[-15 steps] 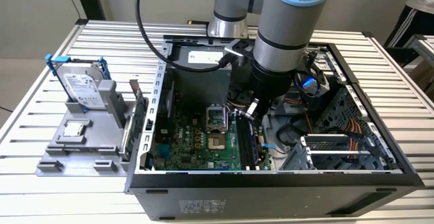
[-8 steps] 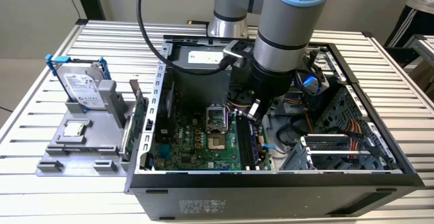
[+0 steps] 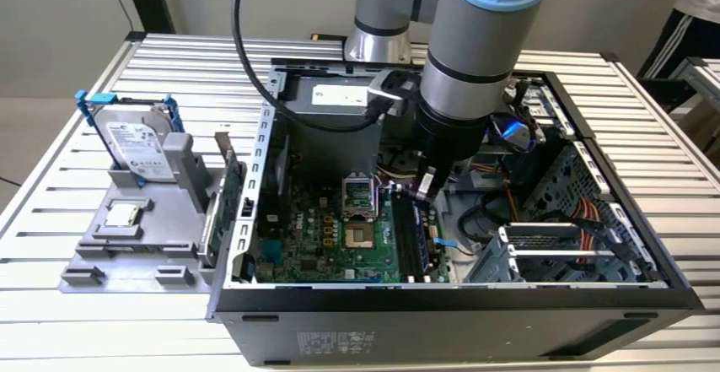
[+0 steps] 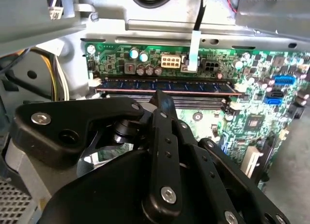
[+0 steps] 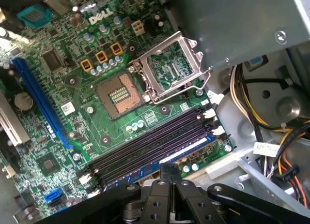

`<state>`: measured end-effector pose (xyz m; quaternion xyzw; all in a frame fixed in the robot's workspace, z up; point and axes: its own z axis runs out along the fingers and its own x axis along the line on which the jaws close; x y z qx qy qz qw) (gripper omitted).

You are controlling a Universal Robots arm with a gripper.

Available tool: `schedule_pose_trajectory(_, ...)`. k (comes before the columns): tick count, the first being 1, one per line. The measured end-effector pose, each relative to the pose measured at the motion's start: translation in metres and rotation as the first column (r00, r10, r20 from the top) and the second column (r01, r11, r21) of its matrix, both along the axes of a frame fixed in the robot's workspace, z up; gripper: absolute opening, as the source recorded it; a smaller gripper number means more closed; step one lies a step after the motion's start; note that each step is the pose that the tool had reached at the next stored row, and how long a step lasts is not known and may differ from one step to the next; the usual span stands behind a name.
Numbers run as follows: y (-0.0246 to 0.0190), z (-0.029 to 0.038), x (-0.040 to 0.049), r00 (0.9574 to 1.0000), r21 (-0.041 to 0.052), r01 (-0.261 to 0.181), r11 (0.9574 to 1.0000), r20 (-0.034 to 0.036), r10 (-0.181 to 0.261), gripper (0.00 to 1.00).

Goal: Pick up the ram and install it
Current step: 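Press down the ram until it locks into place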

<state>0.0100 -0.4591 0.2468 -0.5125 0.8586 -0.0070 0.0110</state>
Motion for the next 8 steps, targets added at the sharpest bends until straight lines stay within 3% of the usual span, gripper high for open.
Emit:
schedule_pose_trajectory(4, 0.0, 0.0, 0.0, 0.9986, 0.0001, -0.053, 0.9986, 0.0001, 0.053, 0.0)
schedule_pose_trajectory(8, 0.0, 0.0, 0.0, 0.9943, 0.0, -0.107, 0.9943, 0.0, 0.107, 0.0)
